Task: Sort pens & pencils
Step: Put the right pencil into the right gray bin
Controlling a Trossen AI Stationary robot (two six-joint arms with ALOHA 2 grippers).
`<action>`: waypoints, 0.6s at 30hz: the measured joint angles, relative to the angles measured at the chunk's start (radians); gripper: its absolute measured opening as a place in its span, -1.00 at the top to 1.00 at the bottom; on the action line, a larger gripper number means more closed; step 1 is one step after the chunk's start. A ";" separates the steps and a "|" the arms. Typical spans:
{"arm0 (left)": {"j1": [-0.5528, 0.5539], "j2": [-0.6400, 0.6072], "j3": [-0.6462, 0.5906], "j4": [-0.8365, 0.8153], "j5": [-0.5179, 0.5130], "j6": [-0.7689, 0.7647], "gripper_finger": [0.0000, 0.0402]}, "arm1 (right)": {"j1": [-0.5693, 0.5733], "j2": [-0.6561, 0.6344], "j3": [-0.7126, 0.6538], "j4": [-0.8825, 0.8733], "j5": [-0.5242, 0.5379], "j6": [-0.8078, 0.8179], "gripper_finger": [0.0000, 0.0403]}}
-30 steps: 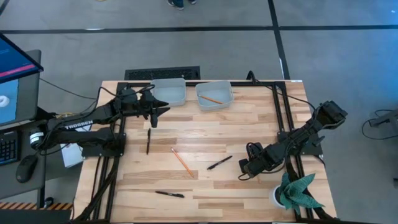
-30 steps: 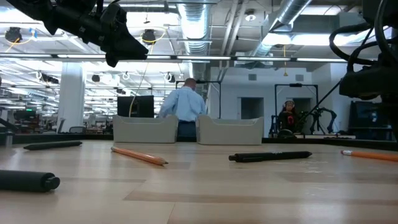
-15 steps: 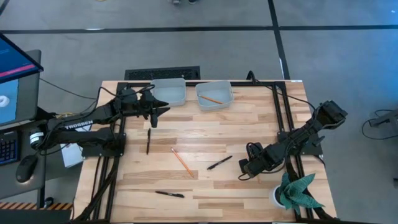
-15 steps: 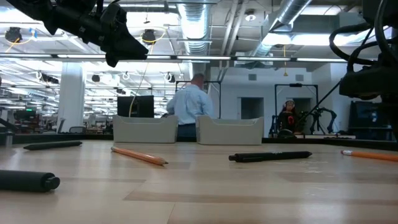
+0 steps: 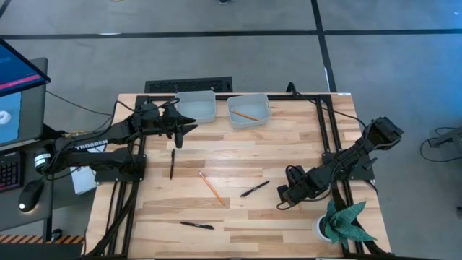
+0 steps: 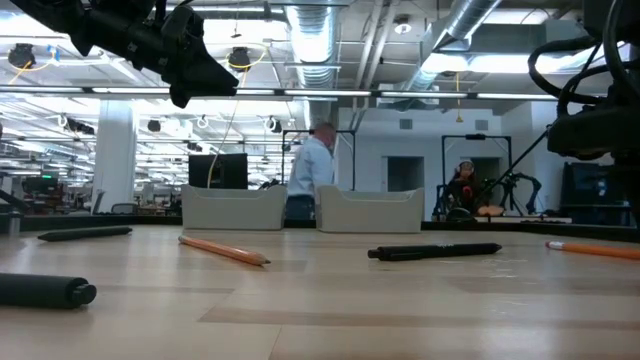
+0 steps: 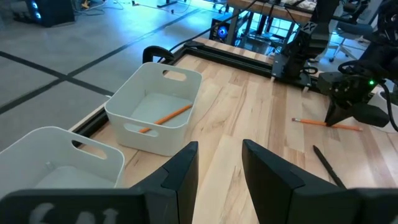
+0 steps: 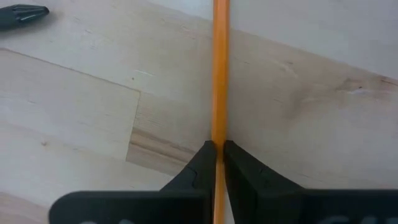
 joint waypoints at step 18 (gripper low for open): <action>0.000 0.000 0.000 0.000 -0.013 0.000 0.43 | -0.097 0.002 0.100 -0.040 0.046 -0.187 0.76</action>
